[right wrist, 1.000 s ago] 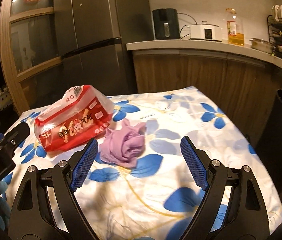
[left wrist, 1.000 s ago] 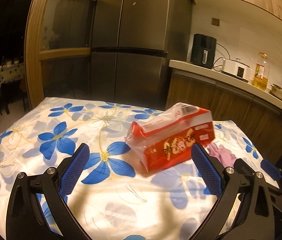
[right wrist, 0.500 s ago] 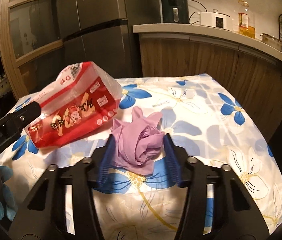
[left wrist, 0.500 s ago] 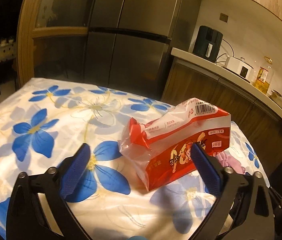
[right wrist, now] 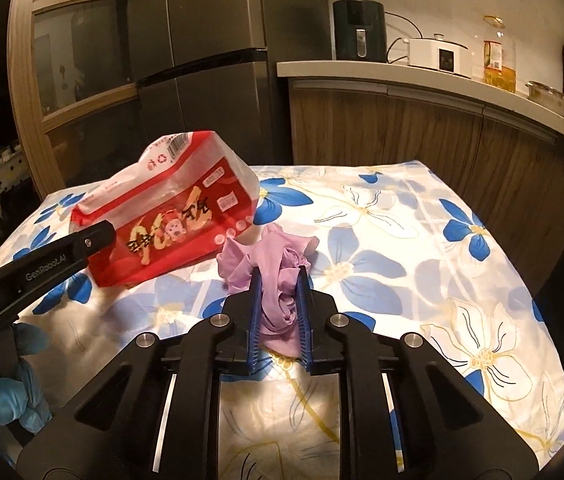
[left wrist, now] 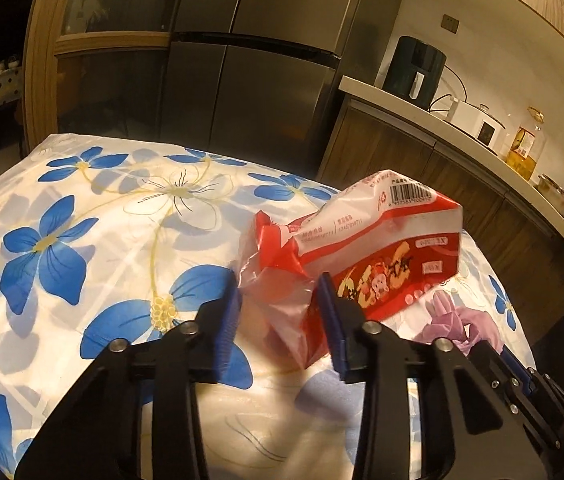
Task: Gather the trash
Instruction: 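Grasp the red-and-white snack bag with the left tool while the right tool grasps the lilac cloth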
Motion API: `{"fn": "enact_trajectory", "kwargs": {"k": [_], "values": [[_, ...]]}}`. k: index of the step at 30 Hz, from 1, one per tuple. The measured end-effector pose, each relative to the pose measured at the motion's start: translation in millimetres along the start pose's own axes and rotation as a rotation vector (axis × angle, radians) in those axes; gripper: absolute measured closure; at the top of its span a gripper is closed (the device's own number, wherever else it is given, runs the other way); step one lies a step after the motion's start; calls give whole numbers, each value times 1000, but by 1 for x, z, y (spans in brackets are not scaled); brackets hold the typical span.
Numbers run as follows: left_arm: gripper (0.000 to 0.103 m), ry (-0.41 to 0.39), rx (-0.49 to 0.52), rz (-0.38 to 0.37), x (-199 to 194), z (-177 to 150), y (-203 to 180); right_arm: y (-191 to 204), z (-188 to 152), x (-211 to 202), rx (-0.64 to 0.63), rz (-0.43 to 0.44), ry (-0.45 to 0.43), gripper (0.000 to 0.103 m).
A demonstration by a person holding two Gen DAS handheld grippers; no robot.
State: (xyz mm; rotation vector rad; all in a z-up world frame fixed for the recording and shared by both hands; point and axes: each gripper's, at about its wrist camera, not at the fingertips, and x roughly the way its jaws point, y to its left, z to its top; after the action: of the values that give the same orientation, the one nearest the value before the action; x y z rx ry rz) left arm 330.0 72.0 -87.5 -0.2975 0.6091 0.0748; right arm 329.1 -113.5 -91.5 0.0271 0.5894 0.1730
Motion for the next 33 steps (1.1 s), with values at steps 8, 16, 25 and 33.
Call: {"fn": "enact_trajectory", "kwargs": {"k": [8,16,25,33], "values": [[89,-3,7,-43,-1,-2,-2,-1,-1,-9,9,-4,-13,89],[96,-51,49,-55,-19,-5,-13,-4,-3,-26,3,-13,-42,91],[96,-61,118,-26,-43,-12,-37,-20,-10,-57,9,-43,-73,92],[97,-91,151,-49,-68,-19,-59,-44,-11,-92,35,-71,-117,92]]}}
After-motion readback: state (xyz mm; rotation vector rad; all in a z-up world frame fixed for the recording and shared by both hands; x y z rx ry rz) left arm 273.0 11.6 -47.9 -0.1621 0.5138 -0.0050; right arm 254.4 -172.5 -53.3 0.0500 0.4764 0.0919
